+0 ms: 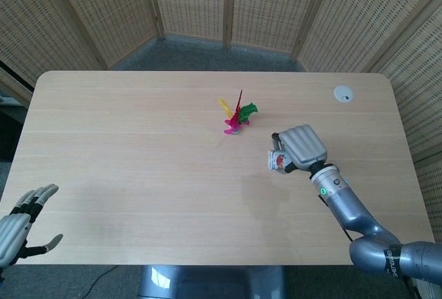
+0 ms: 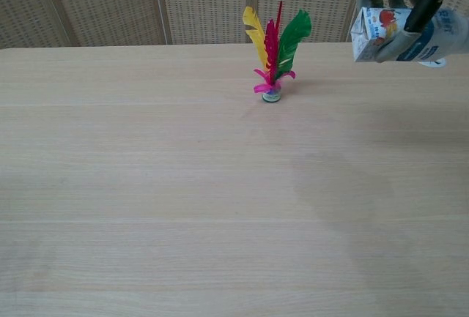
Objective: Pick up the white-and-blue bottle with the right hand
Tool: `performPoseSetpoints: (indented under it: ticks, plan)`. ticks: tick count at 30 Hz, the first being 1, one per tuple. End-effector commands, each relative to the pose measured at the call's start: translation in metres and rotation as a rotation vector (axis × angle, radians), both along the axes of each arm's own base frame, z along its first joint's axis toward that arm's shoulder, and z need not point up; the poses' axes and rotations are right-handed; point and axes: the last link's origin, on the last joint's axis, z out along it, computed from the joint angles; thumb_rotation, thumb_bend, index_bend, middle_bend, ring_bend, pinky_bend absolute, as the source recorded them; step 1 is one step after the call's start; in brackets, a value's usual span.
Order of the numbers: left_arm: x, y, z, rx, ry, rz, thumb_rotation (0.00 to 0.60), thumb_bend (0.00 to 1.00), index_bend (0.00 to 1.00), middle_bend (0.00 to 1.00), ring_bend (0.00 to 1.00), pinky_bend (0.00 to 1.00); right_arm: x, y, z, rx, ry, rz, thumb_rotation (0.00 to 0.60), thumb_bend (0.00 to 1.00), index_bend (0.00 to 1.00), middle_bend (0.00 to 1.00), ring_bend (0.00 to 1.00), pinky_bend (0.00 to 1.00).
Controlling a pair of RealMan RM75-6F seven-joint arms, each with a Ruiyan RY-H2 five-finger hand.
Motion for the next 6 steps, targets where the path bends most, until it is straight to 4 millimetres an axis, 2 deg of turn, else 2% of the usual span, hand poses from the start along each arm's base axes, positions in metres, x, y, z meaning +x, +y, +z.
performPoseSetpoints:
  ticks: [1,6]
  plan:
    - [-0.0006,-0.0001,0.0004,0.001,-0.001,0.002,0.6,0.32,0.0,0.0,0.0,0.0,-0.0001,0.0017,0.0009,-0.002,0.0,-0.003,0.6,0.16,0.81,1.0,0.88,0.67]
    - [-0.0003,0.0022,0.0004,-0.001,0.003,-0.001,0.6,0.32,0.0,0.0,0.0,0.0,-0.0009,0.0026,0.0016,-0.005,0.004,-0.006,0.6,0.16,0.81,1.0,0.89,0.67]
